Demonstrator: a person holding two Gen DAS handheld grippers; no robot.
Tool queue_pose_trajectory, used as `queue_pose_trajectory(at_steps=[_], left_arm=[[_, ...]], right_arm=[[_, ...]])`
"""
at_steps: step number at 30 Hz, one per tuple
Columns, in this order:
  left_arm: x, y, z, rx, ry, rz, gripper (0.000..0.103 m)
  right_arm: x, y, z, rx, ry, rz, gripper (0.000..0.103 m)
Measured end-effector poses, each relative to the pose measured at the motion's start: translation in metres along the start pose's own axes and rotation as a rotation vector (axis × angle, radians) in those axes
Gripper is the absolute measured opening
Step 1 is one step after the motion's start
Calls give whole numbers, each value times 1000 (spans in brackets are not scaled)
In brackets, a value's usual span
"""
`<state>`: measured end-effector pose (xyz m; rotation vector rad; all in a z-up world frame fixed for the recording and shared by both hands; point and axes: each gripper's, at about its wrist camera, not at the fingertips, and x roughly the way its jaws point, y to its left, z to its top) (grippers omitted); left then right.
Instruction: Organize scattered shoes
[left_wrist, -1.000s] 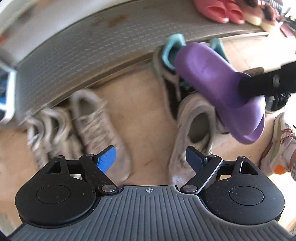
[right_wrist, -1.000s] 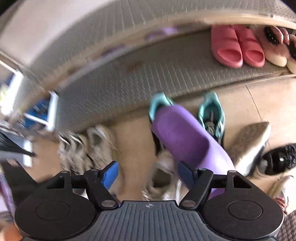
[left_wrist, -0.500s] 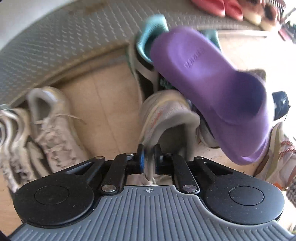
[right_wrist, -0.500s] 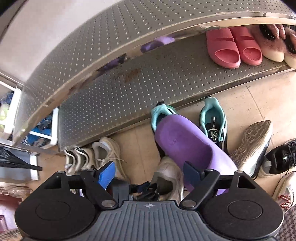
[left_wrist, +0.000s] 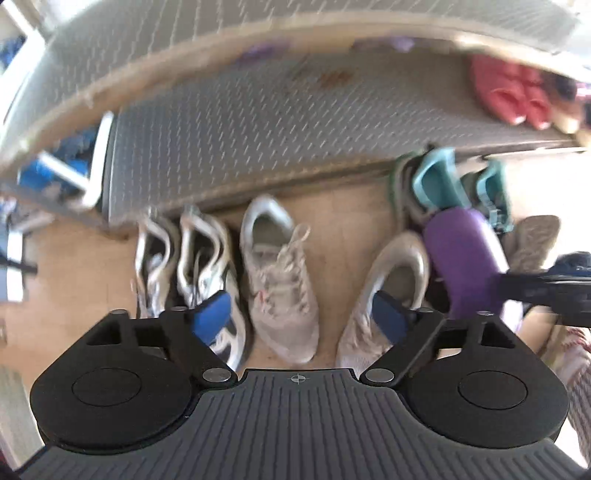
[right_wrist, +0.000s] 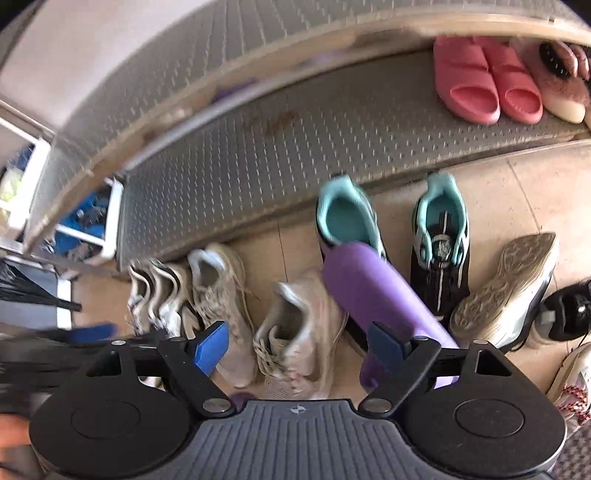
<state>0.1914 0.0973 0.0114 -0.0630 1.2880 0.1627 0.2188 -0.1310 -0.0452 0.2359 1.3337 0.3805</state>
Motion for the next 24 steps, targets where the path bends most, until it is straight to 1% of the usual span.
queue_pose_trajectory(at_steps=[1,2,3,5,6,7,8,9,11,12,13,15,16,17,19,20,21,22,24], left_arm=[[-5,0,0,8,-23,-12,90],[-6,0,3,1,-22,-24,89],[-5,0,8,-12,-11,-43,89],[-7,-2,14,-4,-10,-83,89],[-9,-2,17,24,-22,-109,89],[-12,0,21,45,-33,-94,89],[-13,4,24,47,-39,-69,89],[-14,9,26,40,-42,-65,89],[-15,20,28,11,-42,-74,89],[-16,30,31,-27,-41,-86,89],[-18,42,32,-70,-45,-94,89],[-20,54,31,-105,-56,-93,89],[-22,60,32,-120,-63,-87,89],[-24,65,32,-127,-67,-83,89],[-27,79,29,-153,-71,-85,89],[-29,86,27,-166,-73,-88,89],[-30,91,26,-176,-74,-88,89],[-30,94,25,-181,-76,-87,89],[-30,104,24,-201,-82,-69,89]], right_arm=[[10,-3,-3,32,9,6,69],[18,-5,-6,64,19,12,66],[33,-9,-11,122,40,20,62],[51,-3,-14,106,43,-26,57],[61,0,-16,98,45,-49,51],[70,2,-18,90,46,-72,46],[80,5,-19,82,48,-96,44],[89,8,-21,74,49,-119,40],[108,13,-24,57,52,-165,40],[117,16,-26,49,54,-188,41],[126,19,-28,41,55,-211,44],[145,24,-31,25,58,-258,47],[155,27,-33,17,60,-281,43],[164,30,-34,9,61,-304,34],[182,35,-37,-7,64,-349,28],[184,40,-32,-12,65,-352,25],[186,44,-27,-17,67,-355,18],[189,48,-22,-21,68,-358,15],[193,56,-11,-30,70,-364,15]])
